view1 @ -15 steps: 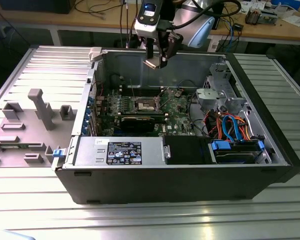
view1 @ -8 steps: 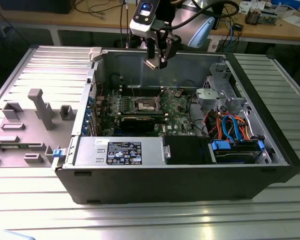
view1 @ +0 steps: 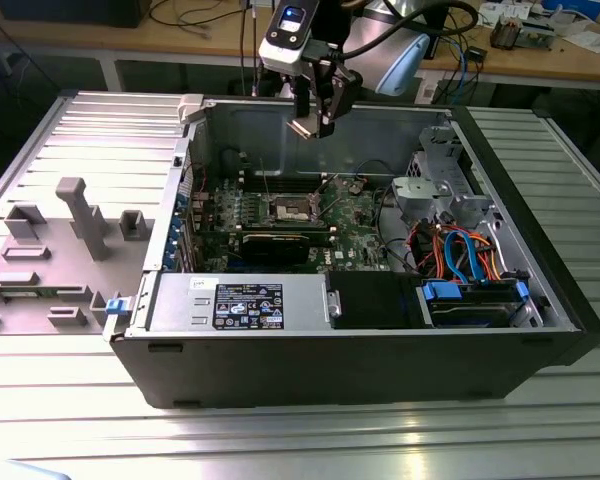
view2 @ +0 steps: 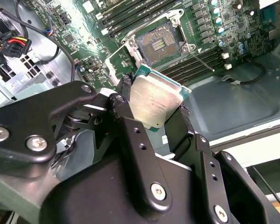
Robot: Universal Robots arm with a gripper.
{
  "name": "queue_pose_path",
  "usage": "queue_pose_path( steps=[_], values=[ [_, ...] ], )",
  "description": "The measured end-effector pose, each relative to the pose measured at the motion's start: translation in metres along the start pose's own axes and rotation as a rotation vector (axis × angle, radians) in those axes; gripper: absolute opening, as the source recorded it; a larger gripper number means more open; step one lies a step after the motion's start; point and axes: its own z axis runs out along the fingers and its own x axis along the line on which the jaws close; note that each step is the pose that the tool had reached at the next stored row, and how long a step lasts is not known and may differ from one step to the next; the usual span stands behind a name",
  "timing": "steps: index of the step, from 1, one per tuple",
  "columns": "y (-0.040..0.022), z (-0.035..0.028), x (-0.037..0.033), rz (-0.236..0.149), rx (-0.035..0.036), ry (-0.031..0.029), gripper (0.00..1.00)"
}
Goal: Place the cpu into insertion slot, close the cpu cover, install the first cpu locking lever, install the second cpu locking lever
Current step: 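Place the cpu into insertion slot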
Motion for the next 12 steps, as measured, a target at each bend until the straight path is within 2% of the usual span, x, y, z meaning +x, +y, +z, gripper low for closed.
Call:
queue_pose_path(
  steps=[3,6,12],
  values=[
    [0.0000,0.0001,0.0000,0.011,-0.0003,-0.0010,0.54],
    [0.0000,0.0003,0.0000,0.044,-0.0009,-0.0039,0.54],
    [0.0000,0.0003,0.0000,0.045,-0.0009,-0.0039,0.54]
  ],
)
